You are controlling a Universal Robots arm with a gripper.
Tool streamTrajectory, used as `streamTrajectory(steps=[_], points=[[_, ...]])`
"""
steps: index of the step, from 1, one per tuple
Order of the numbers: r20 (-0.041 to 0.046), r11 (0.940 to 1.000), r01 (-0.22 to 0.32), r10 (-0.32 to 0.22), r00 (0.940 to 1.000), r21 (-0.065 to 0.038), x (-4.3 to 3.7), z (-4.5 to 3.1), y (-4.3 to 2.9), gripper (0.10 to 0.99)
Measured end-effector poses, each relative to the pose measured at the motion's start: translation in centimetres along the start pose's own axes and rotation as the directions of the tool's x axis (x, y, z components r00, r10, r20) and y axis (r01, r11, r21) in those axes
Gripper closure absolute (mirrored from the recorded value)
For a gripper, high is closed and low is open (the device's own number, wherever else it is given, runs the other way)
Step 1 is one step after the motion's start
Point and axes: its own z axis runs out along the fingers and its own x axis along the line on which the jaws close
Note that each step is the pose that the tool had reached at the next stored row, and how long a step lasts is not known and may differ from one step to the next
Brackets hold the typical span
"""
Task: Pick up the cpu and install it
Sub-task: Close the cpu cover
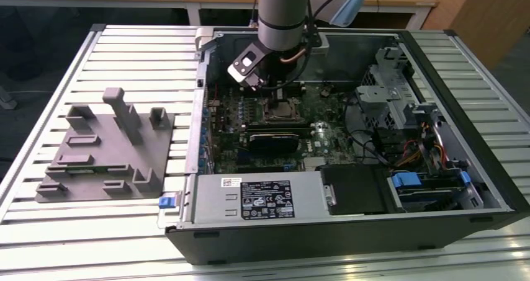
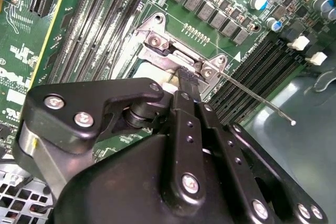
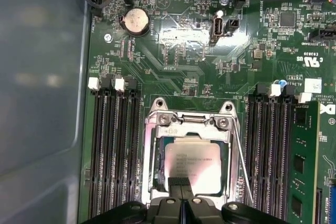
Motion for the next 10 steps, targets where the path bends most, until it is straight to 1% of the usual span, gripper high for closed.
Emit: streamTrajectory(steps=[7,9,10], points=[[0.0004,1.0000,0.000,0.000,1.0000,0.000,-0.02,0.17,0.18,0.980],[-0.0002,1.0000,0.000,0.000,1.0000,0.000,0.00,0.07,0.20,0.980],[-0.0001,1.0000,0.000,0.000,1.0000,0.000,0.00,-0.11,0.21,0.980]])
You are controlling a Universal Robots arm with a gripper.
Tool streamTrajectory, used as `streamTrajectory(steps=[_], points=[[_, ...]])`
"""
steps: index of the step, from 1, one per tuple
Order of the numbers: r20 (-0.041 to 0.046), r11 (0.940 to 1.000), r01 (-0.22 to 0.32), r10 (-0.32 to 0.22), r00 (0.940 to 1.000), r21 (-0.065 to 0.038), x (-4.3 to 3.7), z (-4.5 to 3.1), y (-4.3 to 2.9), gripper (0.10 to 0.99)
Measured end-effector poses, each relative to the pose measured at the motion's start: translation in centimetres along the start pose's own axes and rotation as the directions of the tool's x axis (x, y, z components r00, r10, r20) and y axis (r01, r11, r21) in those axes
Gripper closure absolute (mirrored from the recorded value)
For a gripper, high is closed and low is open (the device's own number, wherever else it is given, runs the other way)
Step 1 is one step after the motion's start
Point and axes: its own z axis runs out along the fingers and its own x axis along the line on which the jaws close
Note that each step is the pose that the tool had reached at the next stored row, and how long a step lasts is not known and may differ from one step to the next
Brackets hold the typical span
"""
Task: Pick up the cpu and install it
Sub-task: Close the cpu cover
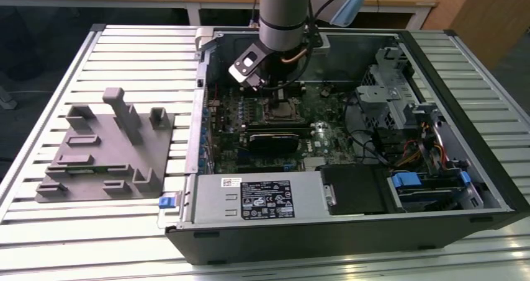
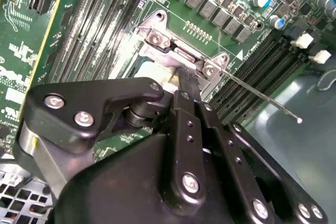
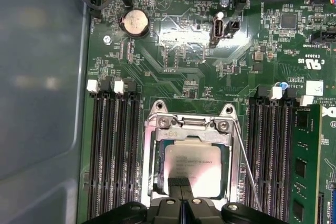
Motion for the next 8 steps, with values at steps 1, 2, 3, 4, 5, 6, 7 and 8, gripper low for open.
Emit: streamTrajectory(steps=[1,2,3,4,5,6,7,8], points=[[0.0002,1.0000,0.000,0.000,1.0000,0.000,0.01,-0.22,0.00,0.980],[0.0001,1.0000,0.000,0.000,1.0000,0.000,0.03,-0.47,0.01,0.980],[0.0002,1.0000,0.000,0.000,1.0000,0.000,0.03,-0.64,0.01,0.980],[0.0000,1.0000,0.000,0.000,1.0000,0.000,0.04,-0.66,0.01,0.980],[0.0000,1.0000,0.000,0.000,1.0000,0.000,0.04,-0.66,0.04,0.980],[0.0001,1.0000,0.000,0.000,1.0000,0.000,0.03,-0.66,0.13,0.980],[0.0001,1.0000,0.000,0.000,1.0000,0.000,0.03,-0.66,0.22,0.980],[0.0002,1.0000,0.000,0.000,1.0000,0.000,0.02,-0.66,0.30,0.980]])
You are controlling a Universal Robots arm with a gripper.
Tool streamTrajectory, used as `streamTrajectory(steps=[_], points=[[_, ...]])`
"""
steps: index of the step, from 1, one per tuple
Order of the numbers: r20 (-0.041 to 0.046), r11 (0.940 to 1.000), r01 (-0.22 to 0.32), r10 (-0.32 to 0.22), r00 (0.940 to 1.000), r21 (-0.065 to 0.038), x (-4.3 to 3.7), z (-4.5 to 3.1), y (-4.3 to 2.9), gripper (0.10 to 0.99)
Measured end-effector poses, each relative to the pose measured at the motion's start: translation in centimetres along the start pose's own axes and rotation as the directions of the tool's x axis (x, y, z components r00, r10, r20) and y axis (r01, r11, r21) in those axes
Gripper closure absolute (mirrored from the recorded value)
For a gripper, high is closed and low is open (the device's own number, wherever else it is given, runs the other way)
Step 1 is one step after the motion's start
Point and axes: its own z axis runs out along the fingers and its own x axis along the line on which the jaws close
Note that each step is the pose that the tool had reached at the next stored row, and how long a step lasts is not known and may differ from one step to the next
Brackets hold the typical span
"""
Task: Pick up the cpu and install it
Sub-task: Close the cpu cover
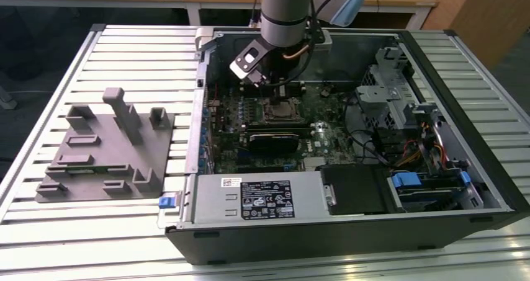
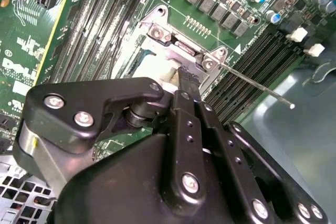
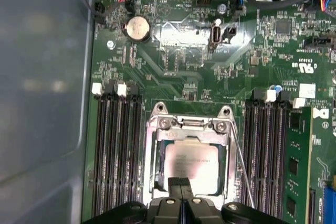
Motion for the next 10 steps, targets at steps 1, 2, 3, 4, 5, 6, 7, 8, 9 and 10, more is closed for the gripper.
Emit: streamTrajectory(steps=[1,2,3,4,5,6,7,8,9,10], points=[[0.0000,1.0000,0.000,0.000,1.0000,0.000,0.00,0.00,0.11,0.980],[0.0000,1.0000,0.000,0.000,1.0000,0.000,-0.01,0.00,0.23,0.980],[0.0001,1.0000,0.000,0.000,1.0000,0.000,-0.01,0.01,0.37,0.980],[0.0000,1.0000,0.000,0.000,1.0000,0.000,-0.02,0.01,0.49,0.980],[0.0000,1.0000,0.000,0.000,1.0000,0.000,-0.02,0.01,0.60,0.980],[0.0000,1.0000,0.000,0.000,1.0000,0.000,-0.03,0.02,0.71,0.980],[0.0000,1.0000,0.000,0.000,1.0000,0.000,-0.03,0.02,0.79,0.980],[0.0000,1.0000,0.000,0.000,1.0000,0.000,-0.03,0.02,0.86,0.980],[0.0000,1.0000,0.000,0.000,1.0000,0.000,-0.03,0.02,0.93,0.980],[0.0001,1.0000,0.000,0.000,1.0000,0.000,-0.04,0.02,1.00,0.980]])
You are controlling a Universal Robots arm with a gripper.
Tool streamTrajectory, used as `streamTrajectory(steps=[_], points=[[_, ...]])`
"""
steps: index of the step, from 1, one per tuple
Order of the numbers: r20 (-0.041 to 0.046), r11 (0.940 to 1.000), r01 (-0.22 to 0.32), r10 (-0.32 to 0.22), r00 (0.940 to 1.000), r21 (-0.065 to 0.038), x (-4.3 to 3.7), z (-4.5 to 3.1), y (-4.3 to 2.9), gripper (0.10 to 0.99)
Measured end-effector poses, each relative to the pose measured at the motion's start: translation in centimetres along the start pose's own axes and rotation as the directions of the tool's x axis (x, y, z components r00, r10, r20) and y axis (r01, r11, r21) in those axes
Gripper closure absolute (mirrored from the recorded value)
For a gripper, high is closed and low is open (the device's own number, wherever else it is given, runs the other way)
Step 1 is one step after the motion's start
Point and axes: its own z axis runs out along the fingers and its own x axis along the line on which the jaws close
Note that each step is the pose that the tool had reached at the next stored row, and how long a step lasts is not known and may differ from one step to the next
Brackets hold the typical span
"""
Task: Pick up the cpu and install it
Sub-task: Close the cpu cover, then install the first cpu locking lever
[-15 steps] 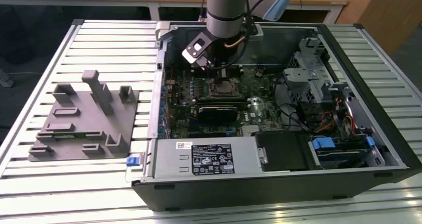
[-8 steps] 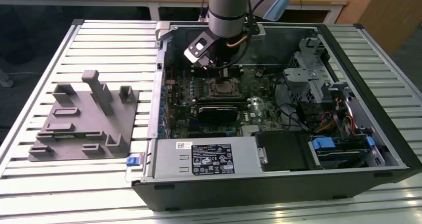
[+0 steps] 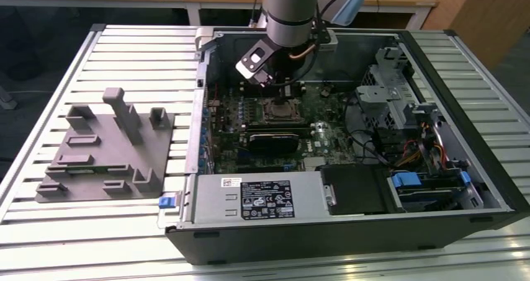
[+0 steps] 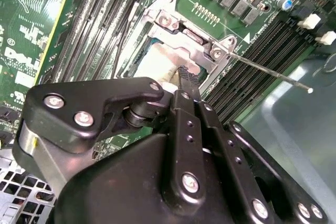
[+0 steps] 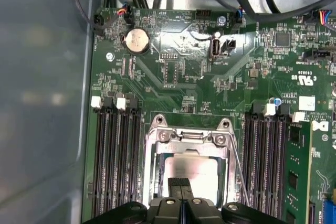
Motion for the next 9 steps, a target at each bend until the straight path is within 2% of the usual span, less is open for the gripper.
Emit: streamTrajectory(steps=[9], points=[[-0.0001,1.0000,0.000,0.000,1.0000,0.000,0.00,0.01,0.38,0.980]])
